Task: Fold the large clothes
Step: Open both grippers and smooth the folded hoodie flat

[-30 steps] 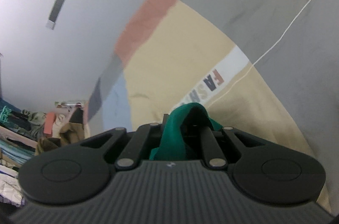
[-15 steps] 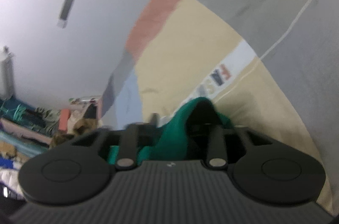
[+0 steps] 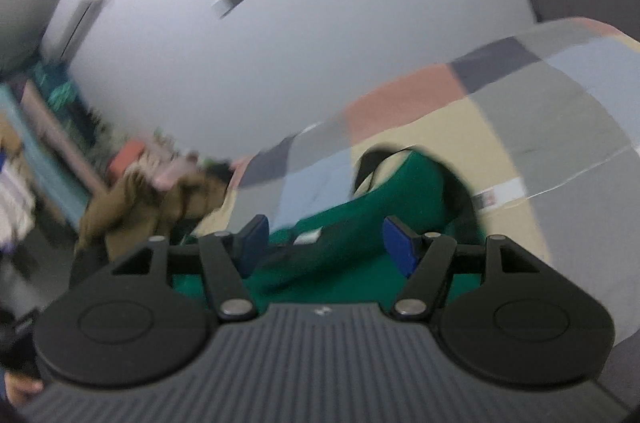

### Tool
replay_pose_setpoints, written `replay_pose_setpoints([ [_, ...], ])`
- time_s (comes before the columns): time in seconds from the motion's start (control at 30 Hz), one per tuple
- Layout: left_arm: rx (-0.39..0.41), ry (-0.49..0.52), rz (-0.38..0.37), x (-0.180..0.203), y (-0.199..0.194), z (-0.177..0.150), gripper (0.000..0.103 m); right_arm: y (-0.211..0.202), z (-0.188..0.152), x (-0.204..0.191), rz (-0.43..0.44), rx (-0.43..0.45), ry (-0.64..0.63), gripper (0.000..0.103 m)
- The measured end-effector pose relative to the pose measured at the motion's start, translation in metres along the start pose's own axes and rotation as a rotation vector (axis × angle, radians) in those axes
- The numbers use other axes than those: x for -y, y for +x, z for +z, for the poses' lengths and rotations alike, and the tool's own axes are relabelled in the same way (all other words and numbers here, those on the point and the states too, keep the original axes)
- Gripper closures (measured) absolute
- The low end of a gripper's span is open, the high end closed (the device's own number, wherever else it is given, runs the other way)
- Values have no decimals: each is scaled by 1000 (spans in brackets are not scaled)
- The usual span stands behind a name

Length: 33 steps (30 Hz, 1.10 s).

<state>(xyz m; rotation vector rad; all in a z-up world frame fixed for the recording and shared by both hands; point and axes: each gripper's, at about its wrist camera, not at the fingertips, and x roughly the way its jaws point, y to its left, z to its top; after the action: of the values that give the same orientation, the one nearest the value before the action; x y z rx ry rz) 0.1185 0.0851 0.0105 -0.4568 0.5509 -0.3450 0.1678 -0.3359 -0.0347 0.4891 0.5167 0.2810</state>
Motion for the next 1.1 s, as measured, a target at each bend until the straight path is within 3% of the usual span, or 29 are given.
replay_pose_setpoints([
  [0.13,-60,49,66,6,24,-16,21,28,-28,-32,20,-127,-106,38],
  [0.23,-111,27,94,-2,40,-24,21,56,-47,-50,-14,-190,-190,38],
  [0.4,-151,35,139,-17,59,-36,21,90,-62,-59,-79,-188,-288,38],
  [0.53,-165,38,145,-22,71,-36,20,109,-65,-52,-105,-204,-232,39],
  [0.8,-166,32,150,-24,81,-35,19,134,-73,-43,-128,-189,-249,40],
  [1.1,-111,21,142,-8,40,-35,19,88,-66,-51,-92,-167,-128,39],
])
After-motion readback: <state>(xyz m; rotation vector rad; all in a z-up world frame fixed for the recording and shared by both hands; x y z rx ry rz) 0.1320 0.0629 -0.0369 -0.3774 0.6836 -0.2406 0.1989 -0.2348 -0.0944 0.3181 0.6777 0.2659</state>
